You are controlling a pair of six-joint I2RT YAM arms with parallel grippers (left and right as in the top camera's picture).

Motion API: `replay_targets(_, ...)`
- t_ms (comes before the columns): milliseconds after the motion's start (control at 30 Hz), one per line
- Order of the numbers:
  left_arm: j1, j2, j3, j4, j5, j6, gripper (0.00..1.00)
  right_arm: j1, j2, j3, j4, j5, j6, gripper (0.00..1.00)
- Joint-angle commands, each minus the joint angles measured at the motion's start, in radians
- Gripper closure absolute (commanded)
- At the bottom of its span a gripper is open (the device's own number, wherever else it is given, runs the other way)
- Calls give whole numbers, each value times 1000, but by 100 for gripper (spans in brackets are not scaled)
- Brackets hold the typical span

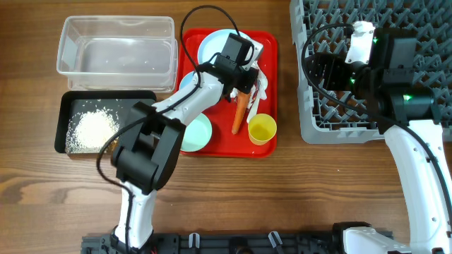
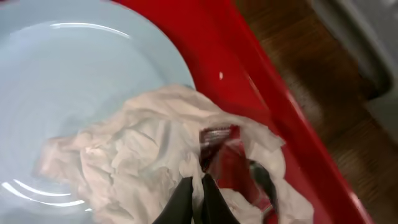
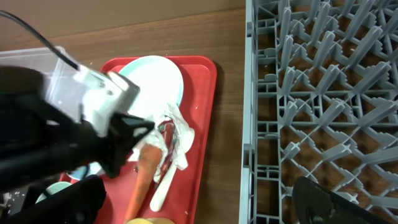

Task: Sort waste into correct bins and load items into the dishwasher rack
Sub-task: 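Lift the tissue and drop it into the clear plastic bin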

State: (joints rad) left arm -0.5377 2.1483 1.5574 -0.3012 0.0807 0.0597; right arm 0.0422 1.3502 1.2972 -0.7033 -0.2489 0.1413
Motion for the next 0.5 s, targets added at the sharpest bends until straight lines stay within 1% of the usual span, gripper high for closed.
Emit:
replay_targets(0, -1, -190, 48, 4, 12, -23, 96, -4, 2, 20, 0, 17, -11, 0)
replay_targets(167, 22, -322, 48, -20, 0, -23, 96, -4, 2, 20, 0, 17, -10, 0)
replay_targets(267, 55, -378, 48, -29, -97, -23, 96, -4, 2, 20, 0, 17, -11, 0)
replay_targets(300, 76, -390, 48, -29, -137, -23, 96, -4, 2, 20, 1, 16, -10, 0)
replay_targets(400, 146, -400, 48, -28, -191, -22, 96, -4, 2, 20, 2, 17, -10, 0)
replay_targets(467, 207, -398, 47, -30, -199, -23, 96, -4, 2, 20, 2, 16, -10, 0)
